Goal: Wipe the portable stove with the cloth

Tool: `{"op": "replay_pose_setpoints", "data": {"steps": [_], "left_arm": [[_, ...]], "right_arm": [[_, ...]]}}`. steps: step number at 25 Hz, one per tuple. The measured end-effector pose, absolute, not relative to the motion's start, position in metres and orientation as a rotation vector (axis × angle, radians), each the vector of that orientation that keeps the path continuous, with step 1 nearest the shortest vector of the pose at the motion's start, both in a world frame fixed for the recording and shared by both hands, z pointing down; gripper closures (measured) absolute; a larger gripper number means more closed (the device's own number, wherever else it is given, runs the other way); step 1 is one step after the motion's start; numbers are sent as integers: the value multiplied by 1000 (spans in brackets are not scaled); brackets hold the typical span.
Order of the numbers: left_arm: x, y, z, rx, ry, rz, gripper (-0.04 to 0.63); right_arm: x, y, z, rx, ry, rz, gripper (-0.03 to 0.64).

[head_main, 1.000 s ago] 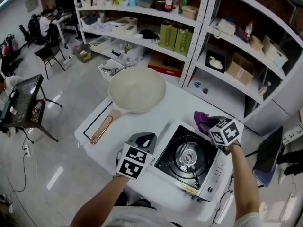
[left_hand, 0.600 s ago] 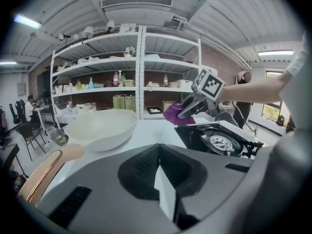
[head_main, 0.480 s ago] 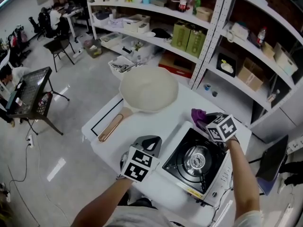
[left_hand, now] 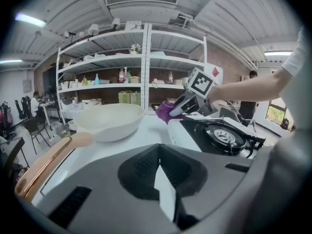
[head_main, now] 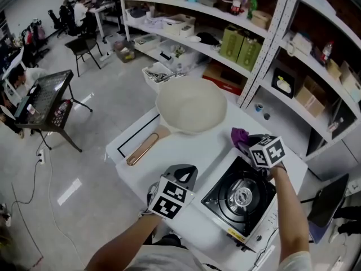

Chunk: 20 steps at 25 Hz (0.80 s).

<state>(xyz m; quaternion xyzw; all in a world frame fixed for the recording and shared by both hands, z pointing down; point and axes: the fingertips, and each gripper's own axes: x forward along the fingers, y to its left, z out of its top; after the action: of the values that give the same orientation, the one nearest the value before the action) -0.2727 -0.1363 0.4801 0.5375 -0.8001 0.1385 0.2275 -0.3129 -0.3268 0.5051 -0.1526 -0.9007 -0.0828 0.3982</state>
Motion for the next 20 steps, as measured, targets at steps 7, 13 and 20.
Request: {"op": "replay_pose_setpoints", "data": {"steps": [7, 13, 20], "left_arm": [[-273, -132, 482, 1466, -2209, 381, 591], [-271, -130, 481, 1498, -2192, 392, 591], [-268, -134, 478, 1587, -2148, 381, 591]], "right_arm": [[-319, -330, 502, -369, -2336, -137, 552], [-303, -343, 478, -292, -2363, -240, 552], [-266, -345, 435, -172, -2406, -319, 552]]}}
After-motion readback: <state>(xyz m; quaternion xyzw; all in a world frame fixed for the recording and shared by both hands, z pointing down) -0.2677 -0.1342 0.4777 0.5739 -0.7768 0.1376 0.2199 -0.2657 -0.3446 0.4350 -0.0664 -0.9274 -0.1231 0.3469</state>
